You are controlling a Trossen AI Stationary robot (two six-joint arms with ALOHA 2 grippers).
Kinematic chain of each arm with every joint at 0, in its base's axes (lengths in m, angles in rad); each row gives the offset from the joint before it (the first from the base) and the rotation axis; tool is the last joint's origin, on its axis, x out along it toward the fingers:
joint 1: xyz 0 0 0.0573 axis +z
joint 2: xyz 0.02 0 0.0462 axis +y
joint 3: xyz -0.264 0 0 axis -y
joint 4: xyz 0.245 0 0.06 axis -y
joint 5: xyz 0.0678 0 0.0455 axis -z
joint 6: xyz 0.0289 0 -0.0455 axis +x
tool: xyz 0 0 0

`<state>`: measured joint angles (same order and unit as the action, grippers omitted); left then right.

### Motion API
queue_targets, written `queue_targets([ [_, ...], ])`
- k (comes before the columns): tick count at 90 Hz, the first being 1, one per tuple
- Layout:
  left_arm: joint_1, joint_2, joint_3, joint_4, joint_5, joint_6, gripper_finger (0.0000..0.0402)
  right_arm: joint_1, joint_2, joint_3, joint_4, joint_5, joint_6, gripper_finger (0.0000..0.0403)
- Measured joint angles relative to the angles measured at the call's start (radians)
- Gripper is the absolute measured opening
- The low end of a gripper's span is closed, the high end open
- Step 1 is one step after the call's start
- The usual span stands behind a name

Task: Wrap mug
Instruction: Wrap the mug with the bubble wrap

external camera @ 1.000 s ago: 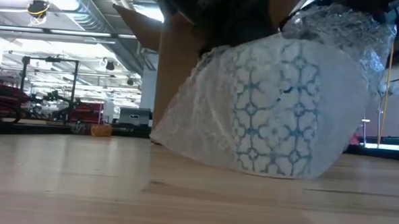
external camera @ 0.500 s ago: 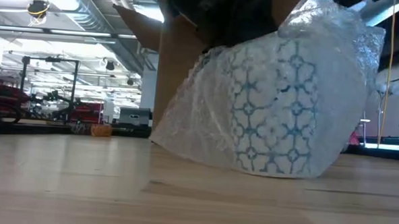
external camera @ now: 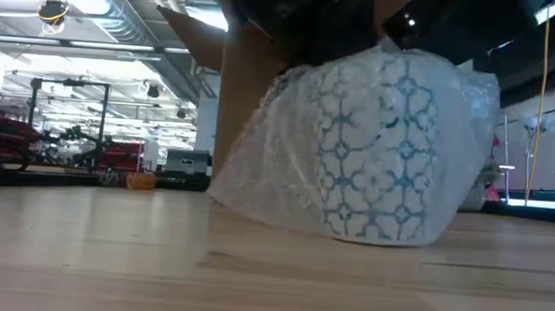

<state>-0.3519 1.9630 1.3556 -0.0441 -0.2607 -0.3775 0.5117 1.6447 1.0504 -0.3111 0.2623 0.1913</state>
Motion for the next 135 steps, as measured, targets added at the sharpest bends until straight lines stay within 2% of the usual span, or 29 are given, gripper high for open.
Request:
queue_targets([
  [27,-0.030,-0.098,0.006,-0.029,0.008,-0.015,0.0000,-0.003,0.001,-0.002,0.000,-0.001,-0.018,0.0001],
  [36,-0.030,-0.077,0.005,-0.033,0.061,0.012,0.0000,-0.003,0.002,-0.002,0.004,0.005,-0.020,0.0001],
  [62,-0.002,0.009,0.007,-0.034,0.062,-0.034,0.0000,-0.003,-0.008,-0.002,-0.004,0.006,-0.027,0.0001],
  [89,-0.002,0.013,0.008,-0.035,0.056,-0.045,0.0000,0.023,-0.147,0.065,-0.189,-0.003,-0.006,0.0001],
  [103,-0.002,0.014,0.008,-0.035,0.055,-0.045,0.0000,0.071,-0.225,0.064,-0.410,0.009,0.111,0.0001],
  [111,-0.002,0.014,0.007,-0.024,0.055,-0.042,0.0000,0.122,-0.247,0.000,-0.459,0.044,0.190,0.0001],
  [123,0.000,0.016,0.006,-0.019,0.055,-0.042,0.0000,0.186,-0.253,-0.185,-0.312,0.132,0.262,0.0001],
  [135,0.001,0.016,0.006,-0.018,0.055,-0.044,0.0000,0.186,-0.240,-0.348,0.006,0.231,0.260,0.0001],
])
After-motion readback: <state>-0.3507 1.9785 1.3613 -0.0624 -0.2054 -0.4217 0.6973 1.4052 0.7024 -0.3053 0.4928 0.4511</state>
